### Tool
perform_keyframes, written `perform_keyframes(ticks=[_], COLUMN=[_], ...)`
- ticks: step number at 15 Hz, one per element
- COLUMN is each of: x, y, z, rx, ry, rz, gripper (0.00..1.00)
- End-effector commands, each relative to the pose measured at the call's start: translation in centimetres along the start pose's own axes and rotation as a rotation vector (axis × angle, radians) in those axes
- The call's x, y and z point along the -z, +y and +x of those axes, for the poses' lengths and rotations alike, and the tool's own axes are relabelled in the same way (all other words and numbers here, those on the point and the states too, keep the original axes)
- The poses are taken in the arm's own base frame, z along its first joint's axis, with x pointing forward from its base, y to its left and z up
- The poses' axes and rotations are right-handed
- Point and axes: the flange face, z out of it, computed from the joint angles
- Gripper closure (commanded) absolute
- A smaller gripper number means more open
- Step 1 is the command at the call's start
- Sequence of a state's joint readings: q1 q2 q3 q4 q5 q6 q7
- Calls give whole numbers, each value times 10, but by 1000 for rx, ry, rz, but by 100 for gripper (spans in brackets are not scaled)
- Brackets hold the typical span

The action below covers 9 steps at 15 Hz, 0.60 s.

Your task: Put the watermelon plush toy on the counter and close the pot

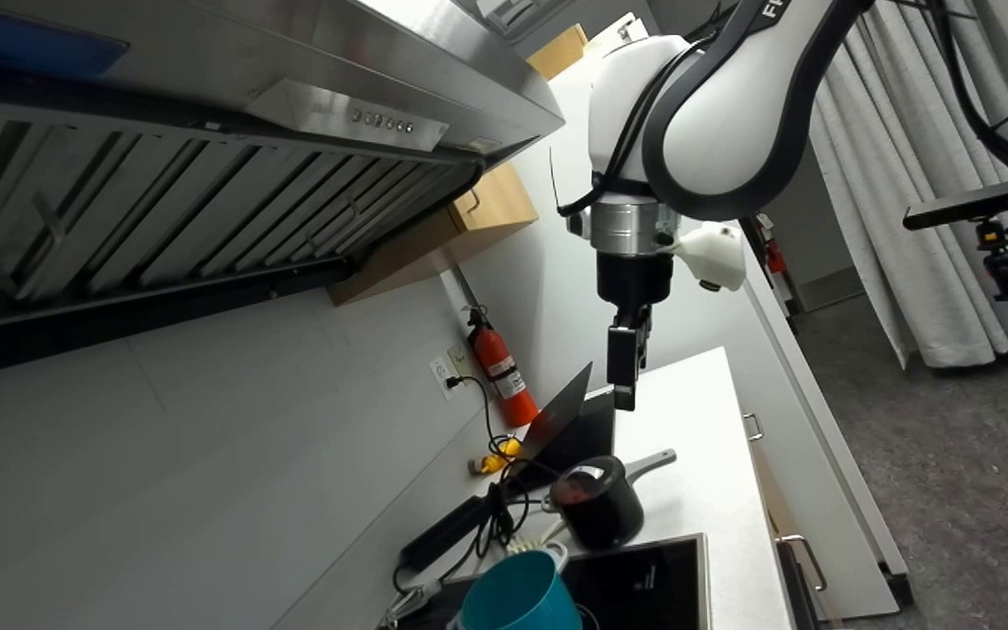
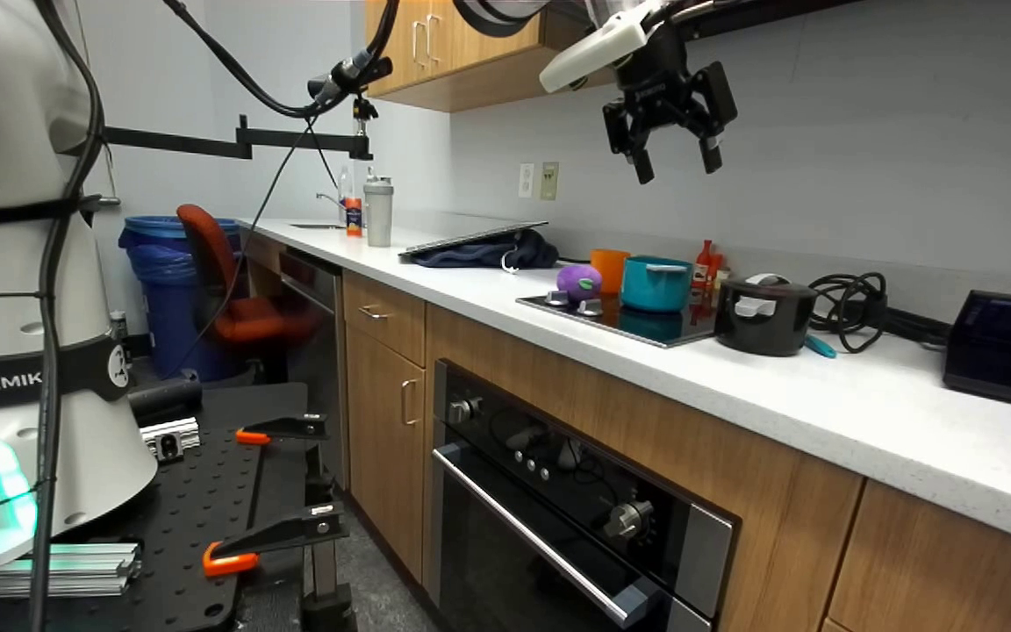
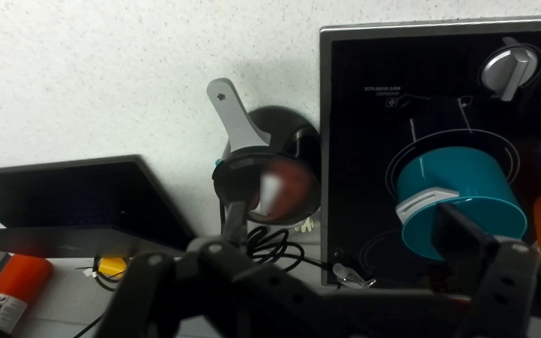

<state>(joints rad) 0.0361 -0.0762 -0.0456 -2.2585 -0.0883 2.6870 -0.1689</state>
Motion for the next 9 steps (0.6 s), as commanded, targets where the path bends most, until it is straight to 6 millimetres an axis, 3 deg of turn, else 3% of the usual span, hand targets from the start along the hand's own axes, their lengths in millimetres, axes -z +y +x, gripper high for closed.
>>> perform_keyframes(ticks=[1,9], x=[-14,-46], y=[-1,13], z=[9,29], rx=[0,-37], ry=[4,10], rz=[-10,-23], gripper=[0,0])
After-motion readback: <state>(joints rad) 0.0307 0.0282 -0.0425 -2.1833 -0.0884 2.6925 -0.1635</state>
